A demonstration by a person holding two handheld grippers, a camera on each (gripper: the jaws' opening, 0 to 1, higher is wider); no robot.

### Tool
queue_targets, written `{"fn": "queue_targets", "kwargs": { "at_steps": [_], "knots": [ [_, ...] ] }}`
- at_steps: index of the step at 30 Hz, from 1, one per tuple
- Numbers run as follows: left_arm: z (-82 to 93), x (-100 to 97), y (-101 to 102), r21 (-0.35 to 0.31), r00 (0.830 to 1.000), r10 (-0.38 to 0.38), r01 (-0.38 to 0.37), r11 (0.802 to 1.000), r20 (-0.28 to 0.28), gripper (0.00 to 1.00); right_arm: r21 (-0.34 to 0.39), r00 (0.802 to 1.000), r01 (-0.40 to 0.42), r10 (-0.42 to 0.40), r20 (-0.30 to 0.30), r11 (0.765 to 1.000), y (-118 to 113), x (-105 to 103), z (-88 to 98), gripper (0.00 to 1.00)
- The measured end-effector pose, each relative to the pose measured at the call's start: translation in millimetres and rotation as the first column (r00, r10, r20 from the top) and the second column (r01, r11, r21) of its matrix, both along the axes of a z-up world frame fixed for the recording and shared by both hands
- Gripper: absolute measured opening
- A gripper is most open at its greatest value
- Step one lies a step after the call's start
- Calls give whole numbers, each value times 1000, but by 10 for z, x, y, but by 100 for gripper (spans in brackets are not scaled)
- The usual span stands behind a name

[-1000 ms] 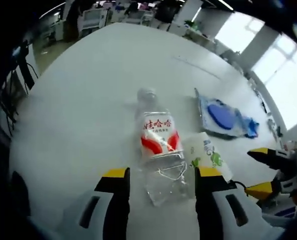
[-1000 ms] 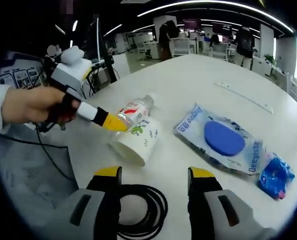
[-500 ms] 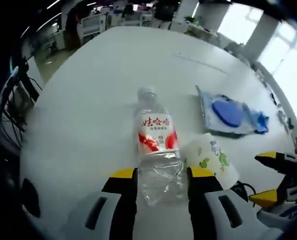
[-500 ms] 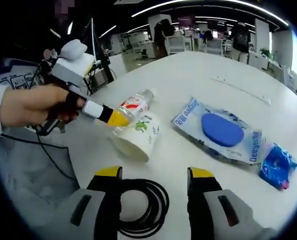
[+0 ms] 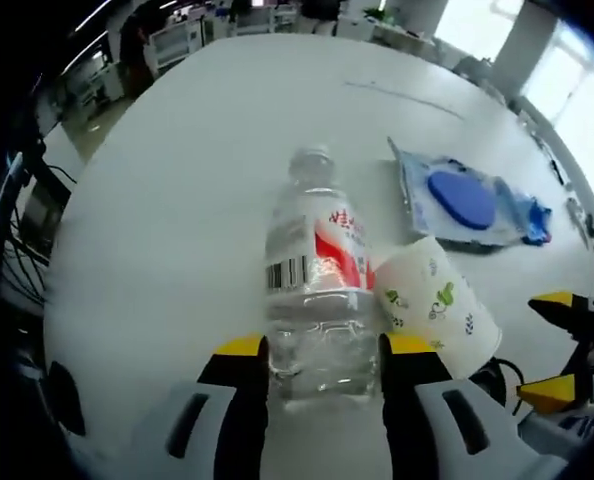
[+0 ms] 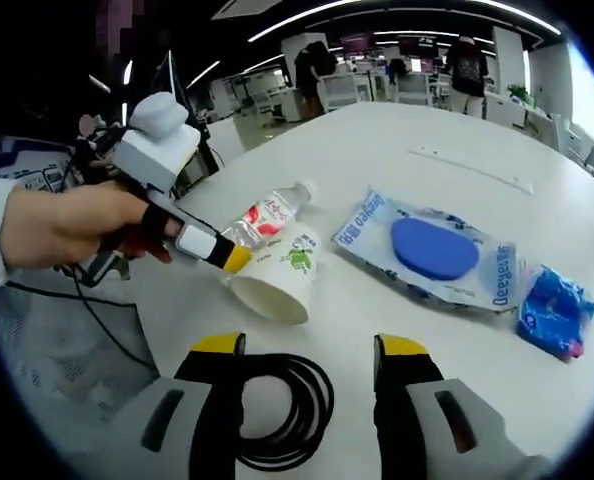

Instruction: Arrange the tabletop items into an orderly group along one side of the table until the central work area is clear of visible clutter.

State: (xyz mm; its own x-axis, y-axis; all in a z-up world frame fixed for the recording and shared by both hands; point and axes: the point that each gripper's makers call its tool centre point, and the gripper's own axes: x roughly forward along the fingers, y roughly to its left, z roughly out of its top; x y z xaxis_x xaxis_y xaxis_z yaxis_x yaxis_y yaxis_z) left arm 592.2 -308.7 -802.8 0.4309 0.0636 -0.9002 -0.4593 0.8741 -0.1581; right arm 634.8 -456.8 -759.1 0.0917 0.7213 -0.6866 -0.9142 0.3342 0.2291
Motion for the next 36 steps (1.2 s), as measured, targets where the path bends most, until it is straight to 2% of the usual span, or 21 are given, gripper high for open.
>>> {"fn": "queue_targets", "kwargs": {
  "at_steps": [2, 5, 8, 11, 16, 18, 19, 21, 24, 25, 27, 28, 29, 30, 31, 32, 34, 35, 36],
  "knots": [
    [14, -2, -2, -11, 1000, 15, -15, 1000, 10, 40, 2, 1000, 9, -9, 0, 1000, -32, 30, 5, 47],
    [19, 11, 5, -62, 998, 37, -35, 997, 40, 39, 3, 1000, 26, -26, -3, 1000, -60, 81, 7, 47],
    [25, 8, -15, -141, 991, 108, -97, 985, 78, 38, 11, 999, 47, -47, -4, 999, -61, 136, 42, 46],
    [63, 9, -53, -201, 982, 150, -124, 972, 119, 37, 23, 999, 48, -48, 2, 999, -33, 175, 119, 46],
    [145, 40, -61, -273, 970, 179, -130, 953, 165, 36, 41, 999, 46, -46, 18, 998, 50, 222, 251, 46],
    [211, 79, -105, -348, 951, 243, -166, 923, 190, 36, 50, 998, 52, -53, 15, 997, 117, 252, 269, 46],
    [255, 105, -112, -417, 928, 312, -208, 885, 201, 36, 55, 998, 53, -54, 14, 997, 141, 262, 280, 46],
    [315, 119, -98, -501, 893, 399, -253, 828, 209, 36, 67, 998, 54, -55, 8, 996, 192, 267, 324, 46],
    [357, 94, -64, -531, 878, 423, -254, 808, 224, 36, 96, 998, 67, -65, -25, 993, 272, 267, 407, 46],
    [391, 110, -63, -555, 863, 450, -264, 789, 230, 36, 101, 997, 71, -69, -28, 992, 290, 279, 421, 46],
    [482, 155, -7, -650, 800, 551, -290, 702, 238, 36, 112, 997, 77, -74, -36, 991, 336, 318, 439, 46],
    [540, 175, 62, -677, 763, 586, -281, 680, 273, 35, 119, 996, 80, -76, -38, 990, 347, 314, 463, 46],
    [555, 168, 81, -687, 757, 590, -270, 674, 282, 35, 130, 996, 83, -78, -40, 988, 363, 307, 493, 46],
    [554, 143, 92, -677, 767, 572, -257, 690, 292, 35, 133, 996, 84, -78, -44, 988, 365, 299, 511, 46],
    [563, 141, 83, -675, 771, 565, -250, 694, 295, 35, 134, 995, 86, -80, -51, 987, 368, 292, 519, 46],
    [590, 143, 89, -678, 768, 563, -240, 694, 305, 35, 135, 995, 89, -82, -55, 987, 374, 300, 514, 46],
    [620, 159, 97, -694, 757, 574, -232, 682, 311, 35, 137, 994, 98, -89, -68, 986, 378, 296, 505, 46],
    [655, 175, 90, -708, 744, 589, -229, 668, 316, 35, 136, 993, 101, -92, -73, 986, 379, 291, 496, 46],
    [673, 179, 88, -716, 738, 595, -226, 661, 317, 35, 138, 993, 103, -93, -76, 985, 382, 290, 497, 46]
  ]
}}
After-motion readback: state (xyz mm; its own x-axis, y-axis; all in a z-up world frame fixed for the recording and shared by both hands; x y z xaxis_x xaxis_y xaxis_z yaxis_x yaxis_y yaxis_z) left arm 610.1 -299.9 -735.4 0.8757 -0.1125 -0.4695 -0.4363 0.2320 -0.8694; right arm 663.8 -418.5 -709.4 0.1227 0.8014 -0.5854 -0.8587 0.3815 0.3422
